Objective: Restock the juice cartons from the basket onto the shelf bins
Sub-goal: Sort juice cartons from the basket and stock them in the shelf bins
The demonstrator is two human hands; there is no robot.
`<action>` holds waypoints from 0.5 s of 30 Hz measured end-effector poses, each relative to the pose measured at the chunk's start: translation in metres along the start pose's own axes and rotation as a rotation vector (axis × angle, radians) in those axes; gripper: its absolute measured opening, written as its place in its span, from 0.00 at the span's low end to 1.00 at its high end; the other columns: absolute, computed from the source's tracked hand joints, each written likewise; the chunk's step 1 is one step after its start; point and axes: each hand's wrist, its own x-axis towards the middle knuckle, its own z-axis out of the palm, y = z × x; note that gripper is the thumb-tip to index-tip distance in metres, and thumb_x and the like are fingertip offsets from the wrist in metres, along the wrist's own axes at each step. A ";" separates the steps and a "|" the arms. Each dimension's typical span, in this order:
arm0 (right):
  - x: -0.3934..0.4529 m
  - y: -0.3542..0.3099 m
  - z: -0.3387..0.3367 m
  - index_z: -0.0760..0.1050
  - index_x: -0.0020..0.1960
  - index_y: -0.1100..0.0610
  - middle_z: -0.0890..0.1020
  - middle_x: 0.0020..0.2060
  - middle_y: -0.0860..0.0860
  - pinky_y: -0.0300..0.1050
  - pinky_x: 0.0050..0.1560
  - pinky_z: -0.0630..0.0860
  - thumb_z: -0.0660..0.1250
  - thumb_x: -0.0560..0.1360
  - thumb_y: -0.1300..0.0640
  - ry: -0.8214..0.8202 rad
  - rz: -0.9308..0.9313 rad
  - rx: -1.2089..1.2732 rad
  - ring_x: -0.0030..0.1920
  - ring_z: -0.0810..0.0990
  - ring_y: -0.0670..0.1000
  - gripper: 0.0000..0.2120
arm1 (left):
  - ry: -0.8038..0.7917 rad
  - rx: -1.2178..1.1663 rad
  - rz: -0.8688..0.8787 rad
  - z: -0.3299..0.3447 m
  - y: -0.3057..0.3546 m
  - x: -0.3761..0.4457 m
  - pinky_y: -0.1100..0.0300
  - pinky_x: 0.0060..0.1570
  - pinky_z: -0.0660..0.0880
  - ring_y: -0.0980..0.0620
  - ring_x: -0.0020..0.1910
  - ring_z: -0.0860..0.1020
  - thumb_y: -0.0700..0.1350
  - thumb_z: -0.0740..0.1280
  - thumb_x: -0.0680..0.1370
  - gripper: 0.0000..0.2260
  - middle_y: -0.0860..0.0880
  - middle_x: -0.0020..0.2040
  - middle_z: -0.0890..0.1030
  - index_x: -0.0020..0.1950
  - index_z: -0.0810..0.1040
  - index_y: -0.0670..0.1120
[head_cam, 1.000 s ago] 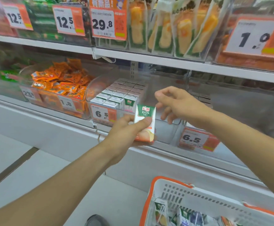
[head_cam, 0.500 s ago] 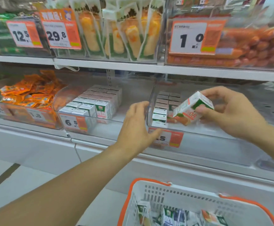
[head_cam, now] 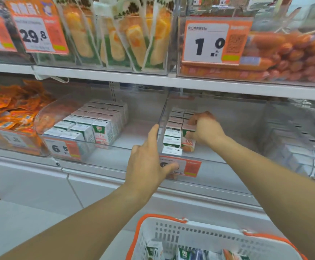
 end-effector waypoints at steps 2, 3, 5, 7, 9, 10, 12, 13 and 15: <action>-0.003 0.001 0.002 0.75 0.64 0.55 0.74 0.62 0.59 0.47 0.58 0.74 0.78 0.69 0.51 0.011 0.009 -0.021 0.59 0.76 0.58 0.26 | 0.004 0.022 0.004 0.001 0.000 0.001 0.55 0.53 0.70 0.43 0.58 0.72 0.61 0.77 0.66 0.52 0.49 0.58 0.80 0.79 0.48 0.54; -0.005 0.003 0.001 0.74 0.65 0.56 0.75 0.61 0.59 0.48 0.58 0.74 0.78 0.68 0.50 0.006 0.024 -0.010 0.60 0.75 0.58 0.29 | 0.006 0.026 0.004 0.001 0.000 0.001 0.55 0.53 0.70 0.43 0.58 0.72 0.62 0.77 0.66 0.52 0.49 0.59 0.80 0.79 0.48 0.54; -0.012 0.009 -0.007 0.72 0.65 0.57 0.77 0.61 0.57 0.48 0.56 0.74 0.79 0.67 0.48 0.011 0.068 0.058 0.60 0.76 0.58 0.31 | 0.010 0.012 0.015 0.000 0.000 0.000 0.55 0.54 0.71 0.43 0.58 0.72 0.61 0.77 0.66 0.52 0.49 0.59 0.80 0.79 0.48 0.54; -0.028 0.013 -0.021 0.73 0.65 0.56 0.77 0.60 0.55 0.46 0.55 0.74 0.77 0.70 0.49 0.087 0.085 0.172 0.58 0.78 0.57 0.27 | 0.000 -0.012 0.018 -0.001 0.001 -0.002 0.54 0.56 0.70 0.43 0.60 0.72 0.61 0.77 0.67 0.52 0.48 0.61 0.79 0.79 0.48 0.53; -0.054 0.014 -0.036 0.77 0.58 0.55 0.81 0.54 0.52 0.40 0.50 0.73 0.73 0.73 0.52 0.235 0.006 0.262 0.51 0.80 0.50 0.16 | -0.008 0.017 0.026 -0.003 0.002 -0.004 0.53 0.61 0.68 0.42 0.64 0.70 0.60 0.77 0.67 0.51 0.47 0.66 0.76 0.80 0.49 0.50; -0.070 0.013 -0.043 0.79 0.53 0.54 0.82 0.48 0.49 0.37 0.47 0.72 0.73 0.73 0.54 0.288 -0.037 0.319 0.44 0.80 0.45 0.09 | 0.010 0.070 0.050 -0.003 0.003 -0.006 0.52 0.64 0.66 0.43 0.67 0.68 0.60 0.77 0.68 0.50 0.46 0.68 0.73 0.79 0.51 0.48; -0.104 0.013 -0.056 0.80 0.44 0.53 0.82 0.36 0.46 0.31 0.39 0.72 0.72 0.73 0.58 0.273 -0.102 0.461 0.33 0.78 0.40 0.02 | 0.113 0.194 0.153 -0.003 0.009 -0.011 0.50 0.66 0.63 0.43 0.67 0.66 0.59 0.76 0.68 0.45 0.43 0.68 0.70 0.77 0.58 0.44; -0.119 0.015 -0.062 0.80 0.42 0.53 0.82 0.34 0.47 0.31 0.35 0.72 0.73 0.74 0.59 0.209 -0.124 0.531 0.31 0.79 0.41 0.03 | 0.184 0.212 0.218 -0.003 0.013 -0.012 0.50 0.63 0.63 0.43 0.65 0.68 0.58 0.74 0.68 0.40 0.44 0.65 0.71 0.73 0.63 0.44; -0.145 0.026 -0.069 0.80 0.41 0.55 0.81 0.32 0.49 0.33 0.31 0.73 0.74 0.74 0.60 0.027 -0.150 0.637 0.29 0.80 0.46 0.04 | 0.247 0.126 0.314 -0.005 0.024 -0.017 0.52 0.56 0.64 0.46 0.55 0.72 0.54 0.69 0.70 0.24 0.47 0.55 0.75 0.63 0.73 0.46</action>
